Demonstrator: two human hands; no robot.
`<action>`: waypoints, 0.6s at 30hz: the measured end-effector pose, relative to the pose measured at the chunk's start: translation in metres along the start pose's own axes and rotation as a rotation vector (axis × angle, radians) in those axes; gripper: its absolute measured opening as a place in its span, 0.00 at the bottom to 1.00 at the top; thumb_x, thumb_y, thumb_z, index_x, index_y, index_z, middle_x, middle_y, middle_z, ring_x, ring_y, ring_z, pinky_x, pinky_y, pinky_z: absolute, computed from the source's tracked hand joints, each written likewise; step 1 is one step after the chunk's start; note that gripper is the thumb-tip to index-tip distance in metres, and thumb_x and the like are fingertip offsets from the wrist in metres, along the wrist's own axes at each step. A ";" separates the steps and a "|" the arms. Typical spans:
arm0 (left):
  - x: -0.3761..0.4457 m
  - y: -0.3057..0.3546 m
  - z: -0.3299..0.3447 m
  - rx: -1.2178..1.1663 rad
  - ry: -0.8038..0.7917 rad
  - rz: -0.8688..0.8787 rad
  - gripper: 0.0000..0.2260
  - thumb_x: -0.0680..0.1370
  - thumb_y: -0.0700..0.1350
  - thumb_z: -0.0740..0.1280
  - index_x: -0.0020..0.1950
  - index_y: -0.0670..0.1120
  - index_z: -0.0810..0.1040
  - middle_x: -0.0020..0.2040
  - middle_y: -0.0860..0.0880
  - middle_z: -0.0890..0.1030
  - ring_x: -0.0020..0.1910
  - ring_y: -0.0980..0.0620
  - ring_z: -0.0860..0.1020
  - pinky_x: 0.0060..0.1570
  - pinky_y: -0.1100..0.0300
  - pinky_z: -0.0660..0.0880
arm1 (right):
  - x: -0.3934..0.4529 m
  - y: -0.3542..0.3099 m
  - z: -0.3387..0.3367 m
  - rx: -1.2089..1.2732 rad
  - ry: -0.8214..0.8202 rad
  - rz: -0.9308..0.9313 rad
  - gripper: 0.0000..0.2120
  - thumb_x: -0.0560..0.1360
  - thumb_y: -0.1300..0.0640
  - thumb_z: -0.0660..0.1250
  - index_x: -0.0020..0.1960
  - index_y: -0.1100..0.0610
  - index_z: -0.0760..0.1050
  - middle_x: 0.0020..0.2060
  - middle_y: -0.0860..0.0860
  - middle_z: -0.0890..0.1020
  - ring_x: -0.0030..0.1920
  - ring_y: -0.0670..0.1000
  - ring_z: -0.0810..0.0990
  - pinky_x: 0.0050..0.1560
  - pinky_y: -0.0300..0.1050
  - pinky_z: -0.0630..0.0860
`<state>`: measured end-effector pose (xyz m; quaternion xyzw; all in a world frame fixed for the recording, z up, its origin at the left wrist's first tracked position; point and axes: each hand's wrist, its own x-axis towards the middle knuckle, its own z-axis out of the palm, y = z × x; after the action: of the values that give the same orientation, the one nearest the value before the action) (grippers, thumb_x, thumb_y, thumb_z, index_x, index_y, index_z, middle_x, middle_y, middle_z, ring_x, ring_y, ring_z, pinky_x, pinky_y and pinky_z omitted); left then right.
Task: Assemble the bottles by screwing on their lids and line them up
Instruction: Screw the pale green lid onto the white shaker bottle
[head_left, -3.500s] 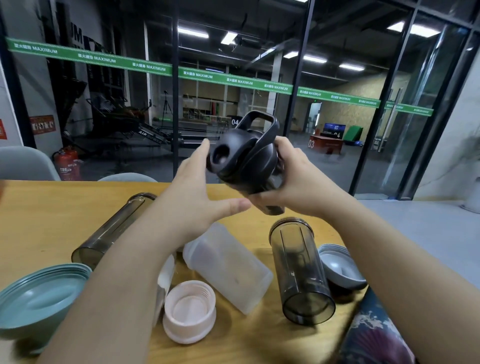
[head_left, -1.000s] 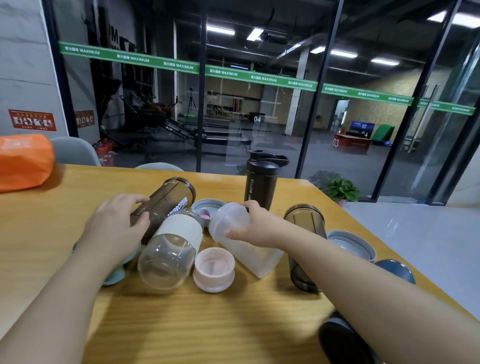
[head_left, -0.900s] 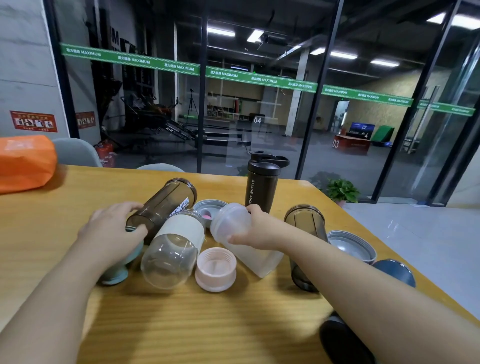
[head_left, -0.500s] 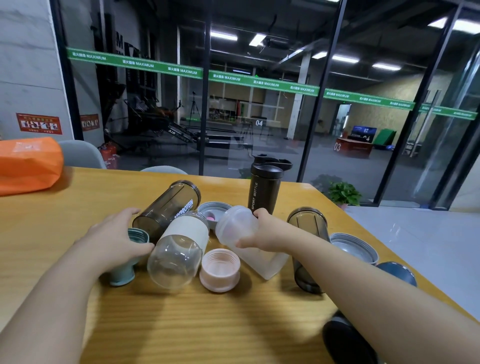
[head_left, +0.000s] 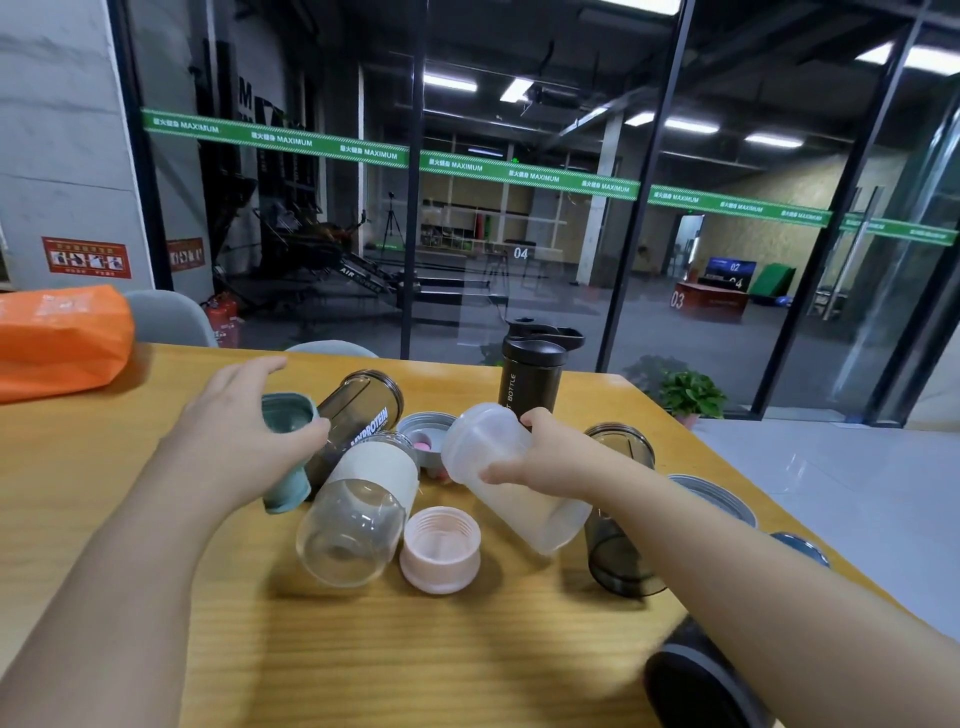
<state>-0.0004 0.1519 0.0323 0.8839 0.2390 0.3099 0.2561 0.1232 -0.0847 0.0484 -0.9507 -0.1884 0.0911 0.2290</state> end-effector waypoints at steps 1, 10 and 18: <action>0.000 0.006 -0.002 -0.036 0.040 0.029 0.30 0.71 0.55 0.70 0.71 0.56 0.66 0.71 0.49 0.68 0.67 0.44 0.68 0.62 0.46 0.69 | -0.002 0.000 -0.003 0.000 0.003 -0.003 0.41 0.69 0.40 0.71 0.73 0.55 0.55 0.53 0.50 0.72 0.50 0.53 0.74 0.43 0.45 0.73; 0.014 0.086 0.005 -0.889 -0.052 -0.114 0.19 0.74 0.57 0.63 0.64 0.59 0.74 0.58 0.55 0.76 0.54 0.52 0.75 0.53 0.53 0.74 | -0.001 0.006 -0.037 0.113 0.050 -0.076 0.39 0.65 0.39 0.74 0.69 0.52 0.64 0.50 0.46 0.76 0.48 0.48 0.77 0.47 0.45 0.77; 0.023 0.122 0.034 -1.563 -0.279 -0.700 0.18 0.75 0.61 0.62 0.54 0.49 0.74 0.52 0.40 0.78 0.51 0.40 0.80 0.44 0.43 0.77 | -0.008 0.030 -0.071 0.357 0.086 -0.127 0.37 0.63 0.39 0.75 0.67 0.48 0.67 0.51 0.47 0.79 0.48 0.50 0.81 0.49 0.49 0.79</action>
<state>0.0707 0.0629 0.0927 0.3602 0.1823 0.1774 0.8975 0.1438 -0.1416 0.0974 -0.8841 -0.2190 0.0679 0.4071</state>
